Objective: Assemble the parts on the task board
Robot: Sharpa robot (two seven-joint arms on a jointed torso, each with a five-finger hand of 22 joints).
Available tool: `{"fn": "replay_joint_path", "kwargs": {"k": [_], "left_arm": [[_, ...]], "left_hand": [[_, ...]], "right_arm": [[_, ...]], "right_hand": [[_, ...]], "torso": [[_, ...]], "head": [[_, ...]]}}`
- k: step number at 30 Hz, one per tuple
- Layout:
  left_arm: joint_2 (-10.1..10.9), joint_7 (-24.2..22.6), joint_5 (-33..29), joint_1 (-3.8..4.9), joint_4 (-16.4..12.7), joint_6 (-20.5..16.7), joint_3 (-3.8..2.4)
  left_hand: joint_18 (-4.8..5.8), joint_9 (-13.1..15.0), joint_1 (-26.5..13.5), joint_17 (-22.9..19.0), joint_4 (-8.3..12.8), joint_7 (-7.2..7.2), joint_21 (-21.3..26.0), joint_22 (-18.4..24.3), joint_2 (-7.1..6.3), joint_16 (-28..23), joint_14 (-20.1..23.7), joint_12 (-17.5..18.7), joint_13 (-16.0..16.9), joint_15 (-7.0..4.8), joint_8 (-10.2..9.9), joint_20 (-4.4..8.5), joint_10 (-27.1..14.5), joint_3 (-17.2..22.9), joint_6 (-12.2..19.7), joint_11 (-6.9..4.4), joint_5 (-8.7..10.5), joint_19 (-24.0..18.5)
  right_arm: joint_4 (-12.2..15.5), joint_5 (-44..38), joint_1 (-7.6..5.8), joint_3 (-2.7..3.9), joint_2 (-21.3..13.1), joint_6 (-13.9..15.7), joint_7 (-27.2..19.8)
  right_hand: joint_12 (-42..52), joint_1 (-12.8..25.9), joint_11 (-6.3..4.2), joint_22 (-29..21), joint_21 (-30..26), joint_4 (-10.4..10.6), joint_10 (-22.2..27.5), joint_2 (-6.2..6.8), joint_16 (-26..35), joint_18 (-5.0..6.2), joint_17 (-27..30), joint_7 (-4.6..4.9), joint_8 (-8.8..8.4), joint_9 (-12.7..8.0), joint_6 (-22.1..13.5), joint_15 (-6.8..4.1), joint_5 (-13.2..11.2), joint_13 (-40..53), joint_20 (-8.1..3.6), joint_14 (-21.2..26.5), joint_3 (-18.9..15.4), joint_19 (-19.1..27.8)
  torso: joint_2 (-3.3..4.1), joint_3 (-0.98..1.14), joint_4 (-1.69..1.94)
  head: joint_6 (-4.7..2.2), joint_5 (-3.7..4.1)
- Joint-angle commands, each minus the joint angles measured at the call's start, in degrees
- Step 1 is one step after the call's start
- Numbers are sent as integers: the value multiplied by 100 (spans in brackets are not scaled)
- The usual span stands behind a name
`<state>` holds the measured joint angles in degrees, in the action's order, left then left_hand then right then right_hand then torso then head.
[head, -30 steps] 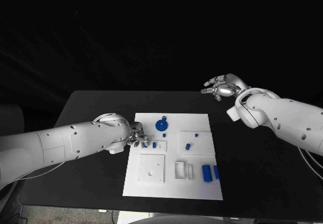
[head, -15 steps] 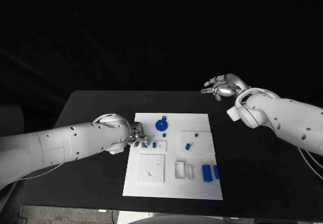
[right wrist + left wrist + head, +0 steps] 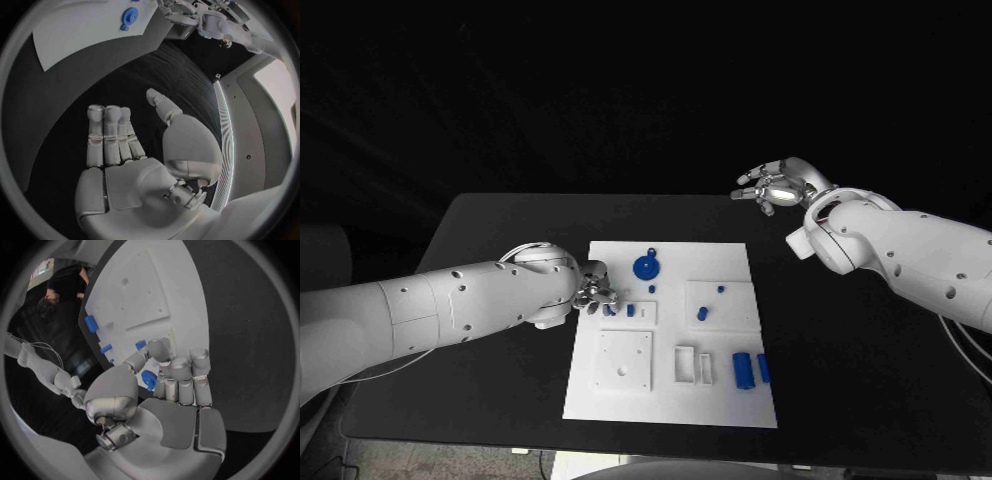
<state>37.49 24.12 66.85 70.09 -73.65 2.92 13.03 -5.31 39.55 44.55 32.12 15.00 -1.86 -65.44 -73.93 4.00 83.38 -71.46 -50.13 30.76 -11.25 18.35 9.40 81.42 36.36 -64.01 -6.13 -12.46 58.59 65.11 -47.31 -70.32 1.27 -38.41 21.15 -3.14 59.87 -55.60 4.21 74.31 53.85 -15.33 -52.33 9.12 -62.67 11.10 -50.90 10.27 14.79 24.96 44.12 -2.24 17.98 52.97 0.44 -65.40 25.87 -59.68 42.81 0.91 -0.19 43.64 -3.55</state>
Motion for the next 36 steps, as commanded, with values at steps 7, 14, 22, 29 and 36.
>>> {"fn": "replay_joint_path", "kwargs": {"k": [7, 14, 22, 29, 36], "left_arm": [[2, 99, 64, -35, 31, 333, 29], [3, 108, 59, -41, 28, 361, 30], [-13, 105, 40, -57, 50, 327, 30], [-32, 97, 4, -74, 67, 320, 30], [-32, 91, -9, -76, 68, 339, 30]], "left_hand": [[-52, -11, -43, 4, -30, 171, -25, -7, 83, 38, -43, -32, 5, -79, 40, 556, -21, 26, -533, -7, 41, 26], [-52, -12, -50, 4, -34, 172, -25, -7, 101, 39, -43, -36, 5, -78, 42, 556, -22, 31, -533, -7, 36, 23], [-51, -12, -60, 4, -34, 171, -26, -7, 103, 40, -42, -38, 4, -78, 43, 556, -24, 30, -531, -6, 34, 21], [-55, -19, -127, -4, -84, 166, -28, -5, 49, 36, -36, -53, -8, -74, 45, 562, -33, 16, -516, 0, 387, 16], [-61, -31, -196, -11, -217, 168, -29, 1, -131, 37, -36, -68, -26, -75, 52, 571, -36, -15, -518, 0, 725, 14]], "right_arm": [[5, -11, 6, 3, 3, -81, -31], [2, -11, 7, 3, 3, -82, -32], [0, -11, 10, 3, 2, -81, -32], [1, -11, 10, 3, -2, -81, -32], [-2, -11, 12, 3, -4, -84, -33]], "right_hand": [[38, 24, -11, 7, -40, -21, 36, -17, -19, 390, 11, 33, 13, -6, -2, 4, 36, -13, 14, 35, -4, -11], [41, 24, -11, 8, -41, -21, 37, -17, -20, 390, 12, 33, 13, -6, -2, 4, 37, -17, 14, 36, -4, -11], [44, 25, -11, 10, -43, -21, 39, -18, -21, 390, 14, 33, 13, -7, -3, 4, 37, -22, 14, 36, -5, -11], [47, 26, -11, 11, -44, -22, 40, -18, -22, 390, 15, 34, 12, -7, -3, 5, 37, -25, 14, 38, -5, -11], [49, 27, -10, 12, -46, -22, 42, -18, -22, 390, 17, 34, 13, -7, -3, 5, 37, -29, 14, 38, -5, -11]], "torso": [[0, 1, -1], [1, 2, 1], [1, -1, 0], [2, -1, -2], [0, 3, 0]], "head": [[12, -1], [17, 3], [14, 11], [13, 15], [24, 19]]}}
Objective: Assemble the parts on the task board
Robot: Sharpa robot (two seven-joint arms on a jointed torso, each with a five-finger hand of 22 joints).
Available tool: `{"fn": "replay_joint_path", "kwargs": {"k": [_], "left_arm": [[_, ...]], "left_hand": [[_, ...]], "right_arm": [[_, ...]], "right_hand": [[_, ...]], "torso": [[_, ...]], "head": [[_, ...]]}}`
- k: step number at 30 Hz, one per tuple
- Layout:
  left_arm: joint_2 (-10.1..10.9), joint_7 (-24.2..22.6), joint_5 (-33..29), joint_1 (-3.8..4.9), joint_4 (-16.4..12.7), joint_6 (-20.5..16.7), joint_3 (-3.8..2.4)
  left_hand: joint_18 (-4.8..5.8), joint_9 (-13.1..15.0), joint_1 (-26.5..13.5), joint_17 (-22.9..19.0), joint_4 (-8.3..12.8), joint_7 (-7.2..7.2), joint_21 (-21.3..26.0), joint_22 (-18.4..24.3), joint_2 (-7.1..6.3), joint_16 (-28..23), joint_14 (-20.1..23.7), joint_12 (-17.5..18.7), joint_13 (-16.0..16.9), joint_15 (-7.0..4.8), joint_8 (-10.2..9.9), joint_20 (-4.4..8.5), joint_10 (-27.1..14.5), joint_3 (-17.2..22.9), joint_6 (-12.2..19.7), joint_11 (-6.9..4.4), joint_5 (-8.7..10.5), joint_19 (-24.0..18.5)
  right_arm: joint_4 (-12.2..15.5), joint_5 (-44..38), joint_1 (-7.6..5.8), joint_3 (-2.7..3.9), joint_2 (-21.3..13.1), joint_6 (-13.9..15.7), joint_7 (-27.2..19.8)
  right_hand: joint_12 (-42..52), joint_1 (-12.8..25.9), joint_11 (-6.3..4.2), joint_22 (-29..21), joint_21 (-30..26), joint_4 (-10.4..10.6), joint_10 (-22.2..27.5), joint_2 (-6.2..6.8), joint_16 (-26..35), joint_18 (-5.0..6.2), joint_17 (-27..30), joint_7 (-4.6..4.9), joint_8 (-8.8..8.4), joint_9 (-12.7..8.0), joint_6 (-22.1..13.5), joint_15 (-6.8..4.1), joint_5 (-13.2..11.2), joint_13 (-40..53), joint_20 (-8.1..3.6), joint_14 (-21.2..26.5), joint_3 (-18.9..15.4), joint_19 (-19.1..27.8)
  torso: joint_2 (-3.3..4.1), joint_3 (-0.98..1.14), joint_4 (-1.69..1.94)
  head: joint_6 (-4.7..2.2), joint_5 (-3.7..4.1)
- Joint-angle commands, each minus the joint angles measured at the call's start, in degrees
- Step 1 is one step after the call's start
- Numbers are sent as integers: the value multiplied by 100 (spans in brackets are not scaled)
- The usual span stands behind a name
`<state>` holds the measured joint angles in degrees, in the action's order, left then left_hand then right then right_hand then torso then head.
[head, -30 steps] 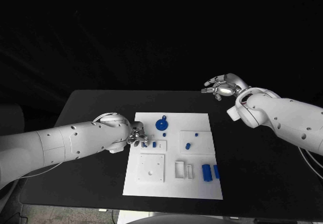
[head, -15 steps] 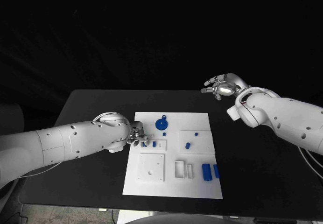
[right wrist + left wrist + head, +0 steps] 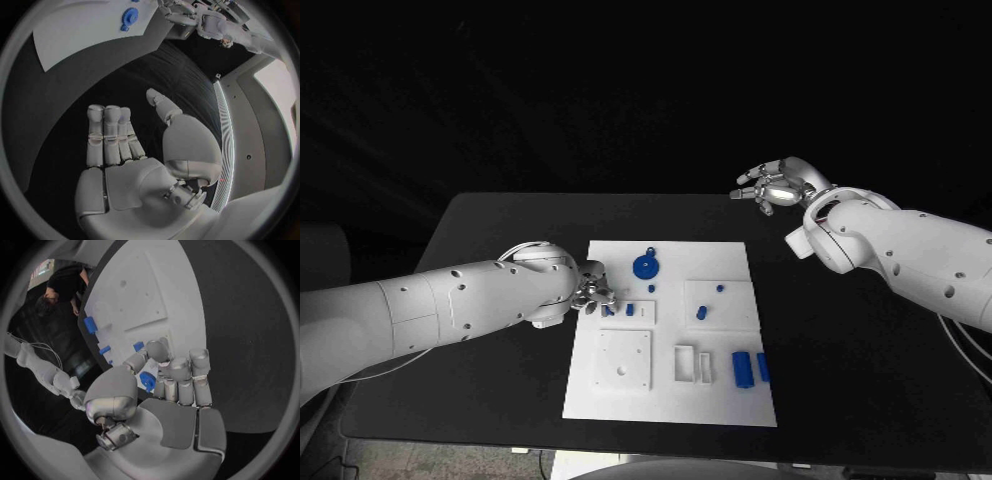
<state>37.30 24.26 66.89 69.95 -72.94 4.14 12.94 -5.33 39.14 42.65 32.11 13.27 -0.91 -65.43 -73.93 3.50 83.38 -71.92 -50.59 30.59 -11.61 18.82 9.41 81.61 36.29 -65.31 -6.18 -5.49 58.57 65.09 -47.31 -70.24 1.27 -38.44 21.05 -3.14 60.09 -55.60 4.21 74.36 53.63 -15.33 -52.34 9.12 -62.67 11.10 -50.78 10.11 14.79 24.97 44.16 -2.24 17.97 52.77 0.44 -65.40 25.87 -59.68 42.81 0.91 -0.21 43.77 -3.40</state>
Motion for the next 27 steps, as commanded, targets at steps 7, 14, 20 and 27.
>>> {"fn": "replay_joint_path", "kwargs": {"k": [7, 14, 20, 27], "left_arm": [[-16, 75, -14, -63, 10, 185, 40], [-19, 76, -15, -63, 33, 119, 39], [-25, 75, -13, -63, 61, 52, 39], [-32, 86, 6, -63, 115, 0, 37]], "left_hand": [[-66, -1, -81, -15, -199, 75, -27, 9, -311, 37, 9, -34, -25, -42, 9, 578, -57, -45, -387, 2, 111, 16], [-69, -8, -160, -19, -322, 76, -23, 15, -432, 36, 9, -38, -34, -43, 11, 581, -60, -80, -384, 2, 218, 15], [-75, -6, -233, -22, -428, 72, -24, 18, -556, 34, 17, -40, -42, -42, 15, 586, -64, -128, -375, 3, 267, 13], [-85, 4, -296, -19, -531, 71, -26, 21, -675, 41, 26, -45, -44, -41, 21, 593, -68, -161, -353, 4, 271, 8]], "right_arm": [[-6, -11, 11, 3, 4, -78, -34], [-6, -11, 14, 3, 3, -83, -34], [-9, -10, 17, 3, 4, -84, -35], [-13, -9, 24, 3, -1, -83, -35]], "right_hand": [[29, 29, -10, 9, -25, -21, 43, -20, -24, 390, 7, 50, 13, -9, -7, 5, 37, -12, 14, 39, -6, -12], [31, 29, -10, 10, -26, -21, 44, -20, -24, 390, 8, 50, 13, -9, -7, 5, 37, -14, 14, 39, -6, -12], [33, 31, -10, 12, -27, -21, 45, -21, -25, 390, 9, 50, 13, -9, -7, 5, 36, -18, 15, 40, -7, -12], [36, 33, -10, 13, -28, -20, 46, -22, -26, 390, 10, 50, 13, -9, -7, 5, 35, -21, 15, 40, -7, -12]], "torso": [[0, 1, 1], [0, 1, 2], [-1, 1, 1], [2, 0, 1]], "head": [[5, 2], [7, 5], [5, 10], [0, 17]]}}
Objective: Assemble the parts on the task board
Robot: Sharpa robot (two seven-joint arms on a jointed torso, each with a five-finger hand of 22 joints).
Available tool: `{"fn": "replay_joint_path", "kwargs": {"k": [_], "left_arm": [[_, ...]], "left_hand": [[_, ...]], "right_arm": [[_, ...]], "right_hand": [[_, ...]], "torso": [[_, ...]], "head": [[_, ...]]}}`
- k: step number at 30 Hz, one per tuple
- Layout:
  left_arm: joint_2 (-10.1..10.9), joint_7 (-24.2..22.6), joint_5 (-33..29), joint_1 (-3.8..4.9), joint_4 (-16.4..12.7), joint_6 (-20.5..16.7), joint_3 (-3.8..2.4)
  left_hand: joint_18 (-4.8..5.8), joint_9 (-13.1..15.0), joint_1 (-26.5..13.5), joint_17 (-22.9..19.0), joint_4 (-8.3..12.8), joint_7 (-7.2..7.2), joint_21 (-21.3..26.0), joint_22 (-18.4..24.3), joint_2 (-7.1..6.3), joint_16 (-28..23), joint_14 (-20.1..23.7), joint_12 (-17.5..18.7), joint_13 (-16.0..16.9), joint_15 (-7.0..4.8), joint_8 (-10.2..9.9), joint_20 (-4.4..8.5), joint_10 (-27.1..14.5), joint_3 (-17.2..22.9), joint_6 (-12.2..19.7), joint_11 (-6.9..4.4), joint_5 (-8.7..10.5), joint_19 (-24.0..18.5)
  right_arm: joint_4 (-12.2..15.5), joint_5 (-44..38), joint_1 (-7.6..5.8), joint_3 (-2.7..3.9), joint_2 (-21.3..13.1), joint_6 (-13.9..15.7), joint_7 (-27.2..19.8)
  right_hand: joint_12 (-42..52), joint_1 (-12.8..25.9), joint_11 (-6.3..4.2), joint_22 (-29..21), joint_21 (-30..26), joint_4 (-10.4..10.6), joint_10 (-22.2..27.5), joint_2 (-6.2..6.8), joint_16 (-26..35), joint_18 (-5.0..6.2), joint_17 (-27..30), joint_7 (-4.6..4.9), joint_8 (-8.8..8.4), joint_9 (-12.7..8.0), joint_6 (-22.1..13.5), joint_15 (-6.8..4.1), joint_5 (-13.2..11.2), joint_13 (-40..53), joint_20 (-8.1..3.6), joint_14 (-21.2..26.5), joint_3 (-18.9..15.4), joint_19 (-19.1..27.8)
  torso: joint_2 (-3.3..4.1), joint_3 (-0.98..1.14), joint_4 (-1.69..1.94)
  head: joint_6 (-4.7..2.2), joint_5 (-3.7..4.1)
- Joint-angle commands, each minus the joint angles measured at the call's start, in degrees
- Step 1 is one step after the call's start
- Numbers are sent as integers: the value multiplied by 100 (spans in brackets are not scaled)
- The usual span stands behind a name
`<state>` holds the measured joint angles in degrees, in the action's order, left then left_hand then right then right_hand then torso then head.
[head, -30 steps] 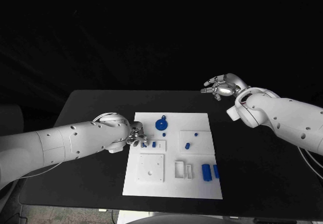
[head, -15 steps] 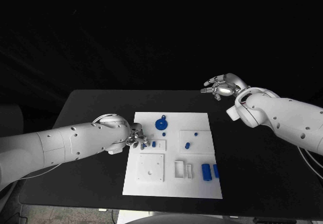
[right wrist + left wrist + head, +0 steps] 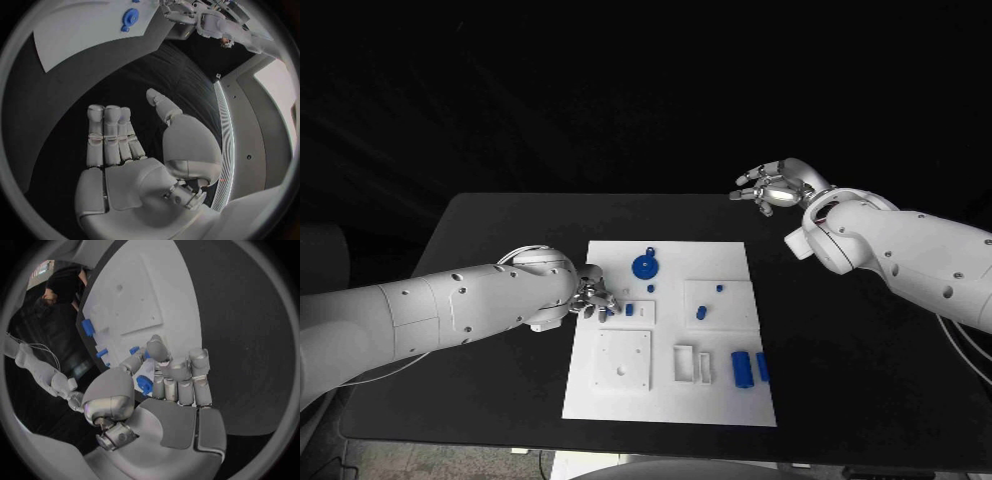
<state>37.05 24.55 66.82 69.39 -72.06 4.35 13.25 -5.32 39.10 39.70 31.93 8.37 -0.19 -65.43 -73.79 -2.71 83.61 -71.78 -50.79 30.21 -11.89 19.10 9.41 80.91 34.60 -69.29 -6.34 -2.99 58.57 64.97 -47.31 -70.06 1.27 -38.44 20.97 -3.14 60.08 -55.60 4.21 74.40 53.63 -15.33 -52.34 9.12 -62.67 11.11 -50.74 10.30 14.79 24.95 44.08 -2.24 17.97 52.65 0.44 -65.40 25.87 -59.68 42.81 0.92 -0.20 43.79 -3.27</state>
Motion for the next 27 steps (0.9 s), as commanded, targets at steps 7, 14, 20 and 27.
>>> {"fn": "replay_joint_path", "kwargs": {"k": [7, 14, 20, 27], "left_arm": [[-6, 60, 44, -6, 103, -71, -1], [3, 24, 44, -6, 121, -148, -6], [8, -9, -51, -6, 112, -221, -7], [34, -60, -222, -6, 97, -267, -10]], "left_hand": [[-100, 21, -88, -1, -195, -1, -26, 14, -413, 23, 21, -30, -9, -15, 1, 602, 0, -34, 68, 20, 21, 1], [-109, 38, -181, 5, -150, -3, -37, 8, -536, 33, 35, -38, -6, -13, 9, 605, -10, -286, 97, 22, 20, -24], [-123, 37, -201, 3, -172, -5, -29, 16, -638, 29, 43, -38, -8, -16, 0, 612, -12, -338, 127, 23, 19, -33], [-142, 35, -157, -1, -307, -14, -23, 35, -835, 24, 45, -36, -14, -11, -16, 620, -7, -269, 173, 31, 18, -21]], "right_arm": [[-1, -9, 11, 3, -3, -77, -35], [-3, -9, 14, 3, -8, -76, -36], [-4, -8, 16, 3, -5, -77, -36], [-5, -7, 20, 3, -4, -78, -36]], "right_hand": [[39, 34, -10, 10, -30, -20, 48, -22, -27, 389, 7, 31, 13, -7, 2, 5, 35, -13, 15, 41, -8, -12], [41, 36, -9, 12, -31, -20, 49, -20, -27, 389, 9, 31, 13, -8, 1, 5, 35, -17, 15, 42, -9, -12], [43, 38, -9, 13, -33, -19, 50, -21, -28, 389, 10, 31, 13, -8, 0, 5, 35, -20, 16, 42, -10, -12], [46, 42, -9, 14, -34, -18, 51, -20, -29, 389, 12, 32, 12, -9, -2, 6, 36, -23, 16, 43, -11, -13]], "torso": [[-1, -4, -4], [1, -3, -2], [1, -1, 0], [-1, 0, 0]], "head": [[-5, 7], [1, 19], [10, 22], [8, 23]]}}
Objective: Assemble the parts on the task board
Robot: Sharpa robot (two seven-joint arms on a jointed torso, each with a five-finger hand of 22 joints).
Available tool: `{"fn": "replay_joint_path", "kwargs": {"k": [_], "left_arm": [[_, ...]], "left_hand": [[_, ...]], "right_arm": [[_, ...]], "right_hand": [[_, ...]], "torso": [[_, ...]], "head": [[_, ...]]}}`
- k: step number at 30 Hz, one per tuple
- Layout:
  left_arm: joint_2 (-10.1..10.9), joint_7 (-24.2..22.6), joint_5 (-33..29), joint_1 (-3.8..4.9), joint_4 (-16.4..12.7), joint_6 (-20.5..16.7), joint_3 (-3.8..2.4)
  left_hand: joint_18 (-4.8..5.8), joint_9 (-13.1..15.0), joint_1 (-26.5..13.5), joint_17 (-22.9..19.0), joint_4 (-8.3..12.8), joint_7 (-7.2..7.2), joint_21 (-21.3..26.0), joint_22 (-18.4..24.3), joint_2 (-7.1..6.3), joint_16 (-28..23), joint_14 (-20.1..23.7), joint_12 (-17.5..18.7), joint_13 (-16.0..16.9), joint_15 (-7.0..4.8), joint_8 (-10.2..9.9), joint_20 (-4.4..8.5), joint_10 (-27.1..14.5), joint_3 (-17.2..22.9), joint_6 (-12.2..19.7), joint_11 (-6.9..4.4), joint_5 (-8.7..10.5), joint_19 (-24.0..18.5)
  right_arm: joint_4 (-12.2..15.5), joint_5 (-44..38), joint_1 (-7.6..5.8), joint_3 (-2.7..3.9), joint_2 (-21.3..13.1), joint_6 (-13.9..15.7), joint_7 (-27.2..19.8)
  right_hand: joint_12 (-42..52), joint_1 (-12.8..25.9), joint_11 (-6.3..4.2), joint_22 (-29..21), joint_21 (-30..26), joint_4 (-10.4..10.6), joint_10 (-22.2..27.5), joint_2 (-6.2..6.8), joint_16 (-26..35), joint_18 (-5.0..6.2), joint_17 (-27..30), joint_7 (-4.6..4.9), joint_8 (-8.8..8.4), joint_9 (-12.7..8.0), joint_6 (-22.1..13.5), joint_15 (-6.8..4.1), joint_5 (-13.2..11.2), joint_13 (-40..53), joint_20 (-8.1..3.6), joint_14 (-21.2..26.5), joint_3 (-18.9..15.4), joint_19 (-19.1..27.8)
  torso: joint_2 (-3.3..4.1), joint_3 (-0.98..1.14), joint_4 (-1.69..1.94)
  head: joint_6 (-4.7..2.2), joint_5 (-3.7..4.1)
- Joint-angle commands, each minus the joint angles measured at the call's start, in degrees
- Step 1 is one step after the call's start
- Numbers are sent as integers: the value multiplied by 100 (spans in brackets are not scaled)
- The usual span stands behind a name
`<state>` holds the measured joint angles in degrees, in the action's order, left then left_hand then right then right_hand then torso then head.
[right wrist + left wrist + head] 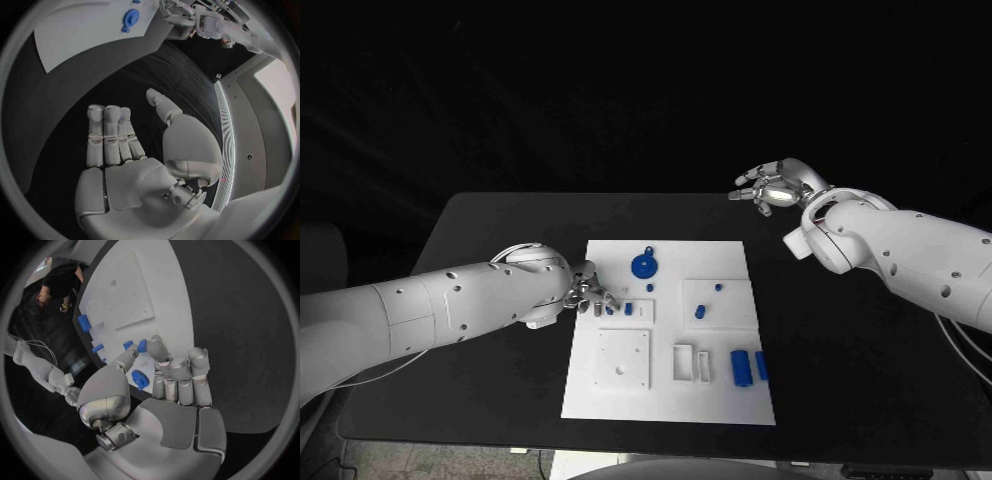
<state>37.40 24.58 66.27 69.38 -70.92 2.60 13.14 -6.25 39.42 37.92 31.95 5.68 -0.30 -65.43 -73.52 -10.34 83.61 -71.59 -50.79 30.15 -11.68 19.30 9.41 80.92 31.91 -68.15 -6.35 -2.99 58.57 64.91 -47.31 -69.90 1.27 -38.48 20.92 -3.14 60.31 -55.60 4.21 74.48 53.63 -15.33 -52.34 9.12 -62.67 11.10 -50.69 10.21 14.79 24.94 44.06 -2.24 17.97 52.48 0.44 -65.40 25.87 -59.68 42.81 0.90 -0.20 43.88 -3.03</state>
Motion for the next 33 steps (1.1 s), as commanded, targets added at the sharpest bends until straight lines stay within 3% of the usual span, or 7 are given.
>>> {"fn": "replay_joint_path", "kwargs": {"k": [1, 11, 13, 22, 25, 28, 33], "left_arm": [[0, -67, -191, -5, -19, -98, 0], [109, -186, -296, -4, -85, -503, -46], [126, -275, -414, -3, -82, -773, -126], [239, -1183, -1096, 2, -237, -1652, -501], [207, -1709, -1128, 6, -263, -1988, -513], [121, -2457, -1016, 6, -260, -2112, -514], [-59, -2952, -192, 5, -205, -2275, -509]], "left_hand": [[-50, 4, 28, -2, -47, -4, -24, 9, -82, 24, 24, -36, -8, -31, -37, 620, -8, 7, 62, 32, 18, -20], [-54, -8, 91, -11, -69, -23, -21, 15, -108, 6, 41, -20, -18, -19, -73, 620, -22, 39, 134, 49, 18, -24], [-56, -14, 138, -18, -60, -34, -15, 19, -132, -11, 56, -7, -25, -10, -91, 619, -32, 51, 169, 60, 18, -32], [169, 1, 735, -373, 180, -444, 545, 223, -271, -749, 913, 660, -310, 405, -339, 362, -1092, 112, 1244, 473, -21, -749], [301, 22, 1265, -520, 485, -626, 825, 314, -159, -1042, 1282, 1068, -504, 606, -316, 188, -1595, 167, 1484, 646, -70, -1105], [402, -17, 2143, -642, 1025, -745, 1076, 375, -7, -1281, 1595, 1649, -841, 842, -262, -35, -2104, 275, 1646, 912, -528, -1428], [354, -126, 3012, -695, 1084, -795, 1207, 363, 25, -1361, 1744, 2281, -1263, 1057, -164, -253, -2283, 520, 1741, 1135, -605, -1567]], "right_arm": [[1, -7, 4, 3, 2, -75, -37], [3, -5, 7, 3, -6, -74, -41], [3, -5, 8, 3, -9, -70, -41], [2, 0, 8, 3, -12, -68, -48], [-6, 5, 8, 3, -9, -73, -49], [-16, 8, 9, 3, 3, -76, -52], [-30, 9, 10, 3, 4, -75, -58]], "right_hand": [[24, 43, -9, 6, -35, -17, 51, -20, -29, 390, 7, 41, 12, -8, 0, 6, 37, -7, 16, 43, -12, -13], [26, 46, -8, 7, -36, -16, 52, -21, -30, 390, 8, 41, 12, -8, -1, 6, 38, -10, 16, 43, -12, -13], [27, 47, -8, 7, -36, -15, 52, -21, -30, 390, 8, 41, 12, -8, -1, 6, 38, -11, 16, 43, -13, -13], [31, 54, -8, 9, -38, -12, 53, -19, -31, 390, 10, 42, 11, -9, -2, 6, 38, -15, 17, 44, -15, -14], [32, 57, -8, 10, -38, -11, 53, -19, -32, 390, 11, 42, 11, -9, -2, 7, 38, -17, 17, 44, -16, -15], [34, 58, -8, 10, -39, -10, 54, -20, -32, 389, 12, 42, 11, -9, -2, 7, 39, -19, 17, 44, -17, -15], [35, 61, -8, 11, -40, -8, 54, -21, -33, 390, 13, 42, 11, -10, -2, 7, 40, -21, 17, 44, -17, -16]], "torso": [[-1, 3, 0], [-1, 6, -3], [-1, 7, 0], [-2, 8, 0], [-1, 7, -1], [-1, 3, -2], [6, -4, -7]], "head": [[-2, -3], [-11, -1], [-18, 2], [-59, 6], [-80, 14], [-104, 17], [-126, 19]]}}
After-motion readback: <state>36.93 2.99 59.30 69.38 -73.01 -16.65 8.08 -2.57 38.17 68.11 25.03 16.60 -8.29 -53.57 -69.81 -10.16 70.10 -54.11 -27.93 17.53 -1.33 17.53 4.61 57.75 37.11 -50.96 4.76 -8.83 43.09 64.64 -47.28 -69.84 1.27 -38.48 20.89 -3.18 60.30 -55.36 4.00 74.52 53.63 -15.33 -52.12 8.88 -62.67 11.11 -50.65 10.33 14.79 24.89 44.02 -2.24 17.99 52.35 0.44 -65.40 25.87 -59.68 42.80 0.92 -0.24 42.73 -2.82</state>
